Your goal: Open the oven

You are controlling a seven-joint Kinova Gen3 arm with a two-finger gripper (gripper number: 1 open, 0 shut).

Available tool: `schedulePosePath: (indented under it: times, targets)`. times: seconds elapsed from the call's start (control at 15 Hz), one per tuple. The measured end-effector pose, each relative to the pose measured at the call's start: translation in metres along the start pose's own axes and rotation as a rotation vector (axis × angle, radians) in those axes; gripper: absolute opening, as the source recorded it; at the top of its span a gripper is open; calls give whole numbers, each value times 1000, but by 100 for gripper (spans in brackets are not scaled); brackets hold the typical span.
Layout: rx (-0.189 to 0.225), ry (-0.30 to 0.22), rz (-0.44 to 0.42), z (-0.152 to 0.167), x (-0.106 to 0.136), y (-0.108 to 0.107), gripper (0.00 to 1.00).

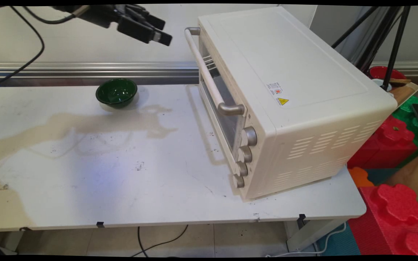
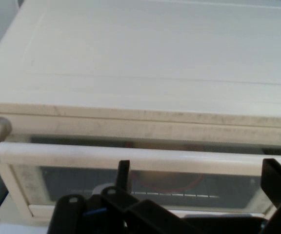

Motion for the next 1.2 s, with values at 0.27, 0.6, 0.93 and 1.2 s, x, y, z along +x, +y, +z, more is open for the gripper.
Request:
schedulePosePath:
  times: [0.27,0.6,0.93,1.2]
  targets:
    - [3,-20,12,24,11,1,100]
    - [-1,-40,21,49,22,1,100]
    - [-10,-58,25,63,25,4,0]
    - [-21,-72,29,72,26,9,0]
